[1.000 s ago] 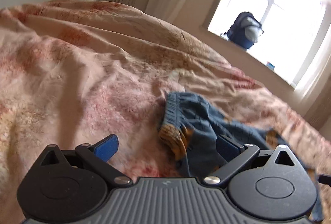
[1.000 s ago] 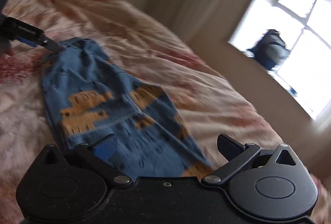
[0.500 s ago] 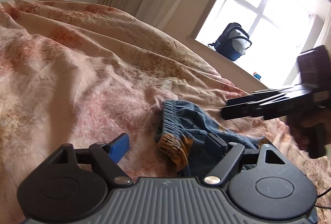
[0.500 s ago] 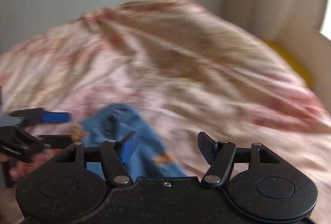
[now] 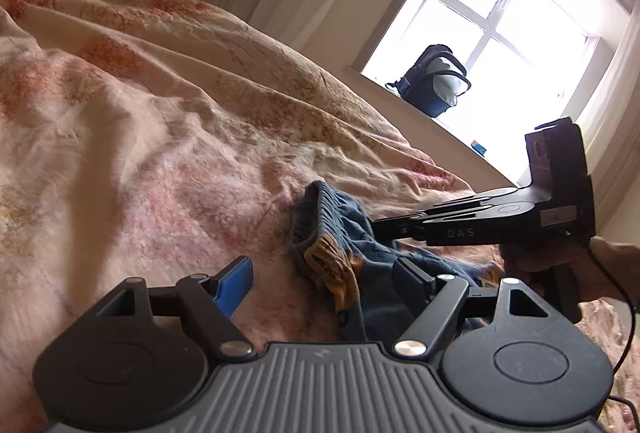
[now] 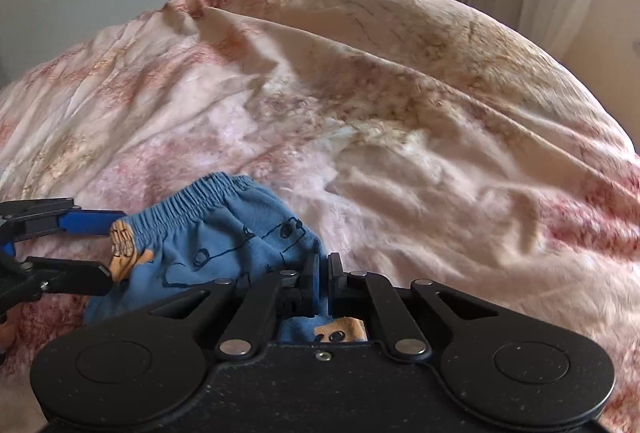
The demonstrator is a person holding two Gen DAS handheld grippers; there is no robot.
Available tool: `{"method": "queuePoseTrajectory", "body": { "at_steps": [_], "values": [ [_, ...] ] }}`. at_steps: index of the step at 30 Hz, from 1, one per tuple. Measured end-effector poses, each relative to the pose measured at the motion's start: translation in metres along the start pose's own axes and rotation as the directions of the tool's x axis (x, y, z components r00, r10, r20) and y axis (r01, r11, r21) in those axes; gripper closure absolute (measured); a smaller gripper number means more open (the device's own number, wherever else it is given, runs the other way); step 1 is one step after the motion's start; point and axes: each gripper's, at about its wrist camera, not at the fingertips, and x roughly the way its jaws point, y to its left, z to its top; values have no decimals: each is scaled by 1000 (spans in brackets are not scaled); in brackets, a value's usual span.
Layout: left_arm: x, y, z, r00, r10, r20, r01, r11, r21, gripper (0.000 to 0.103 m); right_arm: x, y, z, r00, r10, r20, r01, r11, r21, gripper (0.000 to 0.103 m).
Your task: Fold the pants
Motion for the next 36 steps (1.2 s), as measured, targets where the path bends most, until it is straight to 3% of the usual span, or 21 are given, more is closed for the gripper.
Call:
{"method": "queuePoseTrajectory", "body": {
  "at_steps": [5, 9, 11, 18, 20, 23, 25, 28, 31, 33, 36],
  "values": [
    [9, 17, 7, 994, -113, 5, 112, 988, -105, 22, 5, -10, -3, 1000, -2, 0, 2, 999, 44, 101],
    [21, 22, 9, 988, -155, -8, 154, 984, -94, 24, 5, -16, -7, 1000, 4, 13, -6, 997, 81, 101],
    [28, 29, 9, 987, -161, -28, 156, 979, -130, 35, 5, -17, -8, 1000, 6, 16, -8, 996, 90, 101],
    [41, 47, 15, 977, -203, -68, 183, 956, -229, 53, 6, -17, -9, 1000, 5, 19, -7, 996, 94, 101],
    [44, 51, 17, 971, -223, -82, 196, 946, -260, 72, 7, -15, -10, 1000, 2, 20, -4, 996, 93, 101],
    [47, 54, 17, 974, -202, -99, 166, 944, -287, 82, 6, -14, -10, 1000, -7, 23, 5, 996, 91, 100],
    [43, 49, 19, 979, -178, -94, 147, 951, -272, 83, 4, -12, -10, 999, -27, 26, 25, 996, 89, 99],
    [35, 38, 27, 986, -140, -90, 117, 967, -225, 84, -11, -8, -12, 993, -100, 64, 93, 990, 103, 83],
    [31, 36, 33, 988, -120, -97, 94, 967, -238, 84, -39, 9, -19, 989, -114, 97, 115, 993, -4, 79],
    [30, 33, 35, 990, -93, -106, 65, 968, -241, 84, -48, 18, -29, 993, -94, 77, 99, 993, -64, 67],
    [26, 25, 34, 993, -46, -106, 24, 980, -197, 84, -38, 16, -45, 983, -182, -12, 180, 980, -87, 69]
  ]
}}
